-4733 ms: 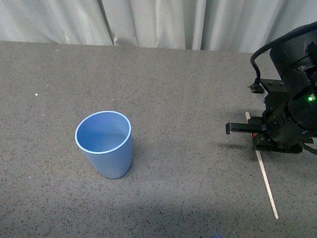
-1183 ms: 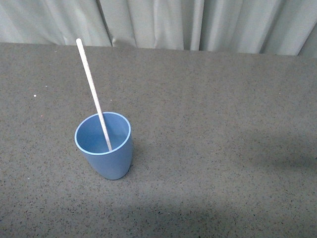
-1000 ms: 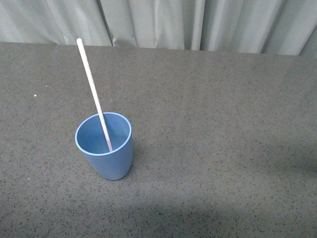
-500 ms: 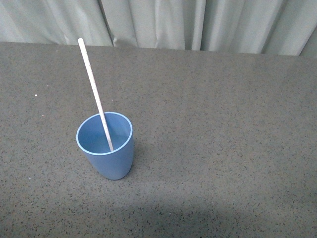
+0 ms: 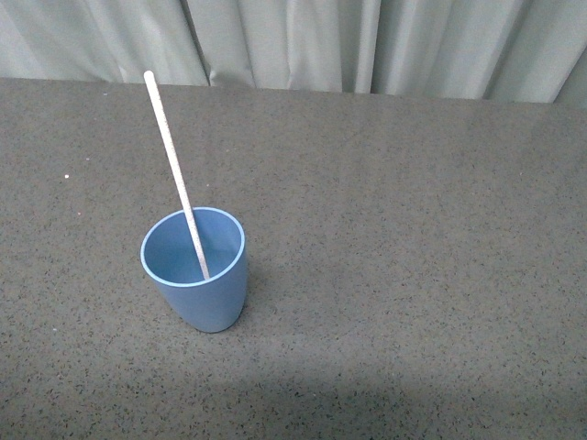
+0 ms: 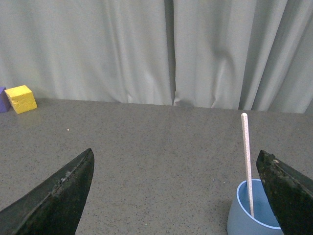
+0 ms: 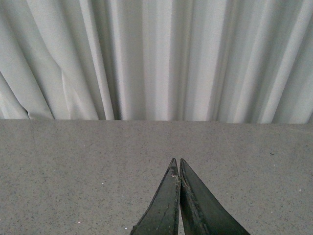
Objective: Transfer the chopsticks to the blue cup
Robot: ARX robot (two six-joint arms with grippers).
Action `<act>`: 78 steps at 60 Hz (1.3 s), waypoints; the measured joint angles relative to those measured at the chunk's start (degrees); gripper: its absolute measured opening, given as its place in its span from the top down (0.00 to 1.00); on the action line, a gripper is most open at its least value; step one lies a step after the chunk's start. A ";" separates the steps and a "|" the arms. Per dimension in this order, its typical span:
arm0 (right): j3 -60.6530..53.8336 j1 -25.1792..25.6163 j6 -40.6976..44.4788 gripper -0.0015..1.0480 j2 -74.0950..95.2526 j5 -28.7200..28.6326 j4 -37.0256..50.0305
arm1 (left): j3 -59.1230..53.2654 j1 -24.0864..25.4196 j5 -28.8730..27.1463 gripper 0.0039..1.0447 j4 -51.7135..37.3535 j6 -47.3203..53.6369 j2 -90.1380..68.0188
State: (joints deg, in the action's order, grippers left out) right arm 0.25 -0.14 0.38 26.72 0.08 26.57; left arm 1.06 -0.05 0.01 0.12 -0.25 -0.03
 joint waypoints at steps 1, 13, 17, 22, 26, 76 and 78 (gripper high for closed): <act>0.00 0.00 0.00 0.99 -0.94 0.00 -0.90 | 0.00 0.00 0.00 0.06 0.00 0.00 0.00; 0.00 0.00 0.00 0.99 -7.15 -0.02 -6.86 | 0.00 0.00 0.00 0.06 0.00 0.02 0.00; 0.00 0.00 0.00 0.99 -9.20 -0.02 -8.85 | 0.00 0.00 -0.02 0.06 0.00 0.02 0.00; 0.00 0.00 0.00 0.99 -10.62 -0.02 -10.29 | 0.00 0.00 0.00 0.06 0.00 0.02 0.00; 0.00 0.00 0.00 0.99 -11.96 -0.02 -11.58 | 0.00 0.00 0.00 0.06 0.00 0.02 0.00; 0.04 0.00 0.02 0.63 -26.47 -0.15 -26.47 | 0.00 0.00 0.00 0.06 0.00 0.02 0.02; 0.04 0.00 0.02 0.58 -26.47 -0.15 -26.47 | 0.00 0.00 0.00 0.06 0.00 0.02 0.02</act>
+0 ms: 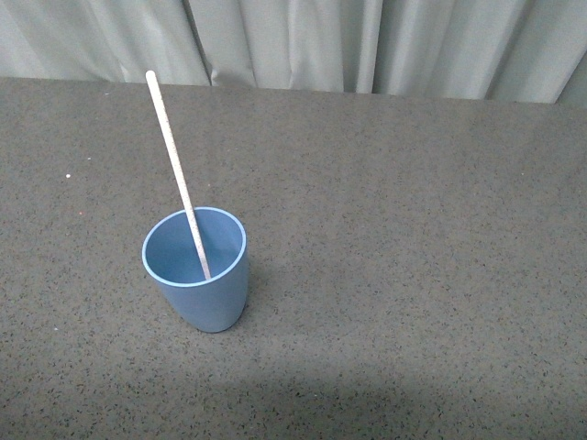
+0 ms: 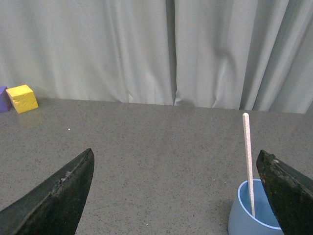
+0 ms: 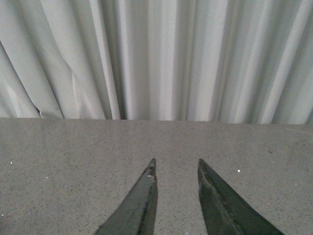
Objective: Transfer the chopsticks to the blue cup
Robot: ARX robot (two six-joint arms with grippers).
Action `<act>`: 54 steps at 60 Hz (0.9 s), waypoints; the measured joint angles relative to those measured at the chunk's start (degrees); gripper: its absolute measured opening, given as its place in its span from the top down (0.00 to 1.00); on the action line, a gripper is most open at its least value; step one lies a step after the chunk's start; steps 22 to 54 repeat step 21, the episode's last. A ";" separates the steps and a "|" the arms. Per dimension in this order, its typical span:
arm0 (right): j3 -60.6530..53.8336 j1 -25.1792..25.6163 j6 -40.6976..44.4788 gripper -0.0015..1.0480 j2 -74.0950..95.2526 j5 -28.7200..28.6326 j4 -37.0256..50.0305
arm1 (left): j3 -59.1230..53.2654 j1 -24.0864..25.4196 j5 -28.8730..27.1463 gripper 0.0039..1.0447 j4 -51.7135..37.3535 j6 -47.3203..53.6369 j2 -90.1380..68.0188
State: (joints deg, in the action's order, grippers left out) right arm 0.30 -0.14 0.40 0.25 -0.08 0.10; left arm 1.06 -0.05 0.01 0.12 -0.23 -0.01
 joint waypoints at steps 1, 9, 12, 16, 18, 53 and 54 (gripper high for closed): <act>0.00 0.00 0.00 0.56 0.00 0.00 0.00 | 0.00 0.00 0.00 0.06 0.00 0.00 0.00; 0.00 0.00 0.00 0.34 0.00 0.00 0.00 | 0.00 0.00 0.00 0.06 0.00 0.00 0.00; 0.00 0.00 0.00 0.25 0.00 0.00 0.00 | 0.00 0.00 0.00 0.06 0.00 0.00 0.00; 0.00 0.00 0.00 0.10 0.00 0.00 0.00 | 0.00 0.00 0.00 0.06 0.00 0.00 0.00; 0.00 0.00 -0.15 0.08 0.00 0.00 0.00 | 0.00 0.00 0.00 0.06 0.00 0.00 0.00; 0.00 0.00 -0.15 0.10 0.00 0.00 0.00 | 0.00 0.00 0.00 0.06 0.00 0.00 0.00; 0.00 0.00 -0.15 0.10 0.00 0.00 0.00 | 0.00 0.00 0.00 0.06 0.00 0.00 0.00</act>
